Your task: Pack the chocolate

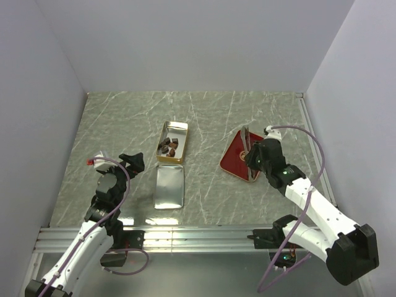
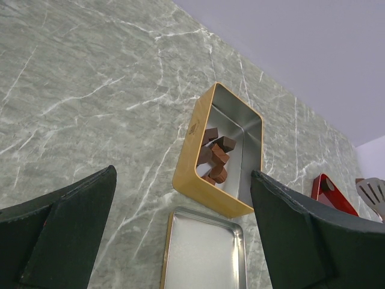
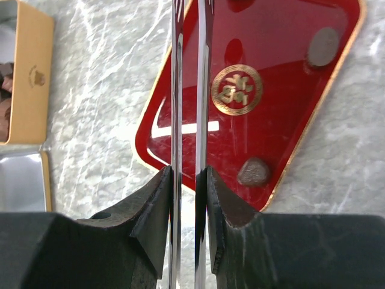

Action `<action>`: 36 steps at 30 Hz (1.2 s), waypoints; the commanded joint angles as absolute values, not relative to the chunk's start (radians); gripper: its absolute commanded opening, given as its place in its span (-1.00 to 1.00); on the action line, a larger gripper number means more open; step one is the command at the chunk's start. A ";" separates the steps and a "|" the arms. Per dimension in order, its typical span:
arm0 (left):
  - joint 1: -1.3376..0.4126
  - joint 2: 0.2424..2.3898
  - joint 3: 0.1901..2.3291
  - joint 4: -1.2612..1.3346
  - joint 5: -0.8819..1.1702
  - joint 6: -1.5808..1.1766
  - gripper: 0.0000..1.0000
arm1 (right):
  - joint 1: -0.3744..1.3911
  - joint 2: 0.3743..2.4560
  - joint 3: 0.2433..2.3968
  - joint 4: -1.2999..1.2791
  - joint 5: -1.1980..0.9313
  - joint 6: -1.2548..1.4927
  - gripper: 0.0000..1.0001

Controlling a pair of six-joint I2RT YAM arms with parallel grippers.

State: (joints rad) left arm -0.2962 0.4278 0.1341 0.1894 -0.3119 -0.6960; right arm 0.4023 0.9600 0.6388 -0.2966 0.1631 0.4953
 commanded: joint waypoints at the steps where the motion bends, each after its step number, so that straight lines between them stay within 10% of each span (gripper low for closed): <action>1: -0.301 0.422 0.130 0.201 -0.310 -0.692 0.99 | 0.461 0.989 0.693 -0.230 0.149 0.480 -0.42; 13: -0.301 0.426 0.132 0.202 -0.310 -0.693 0.99 | 0.794 1.245 0.960 -0.212 0.172 0.477 -0.42; 36: -0.301 0.422 0.129 0.202 -0.314 -0.695 0.99 | 0.884 1.552 1.220 -0.230 0.150 0.433 -0.10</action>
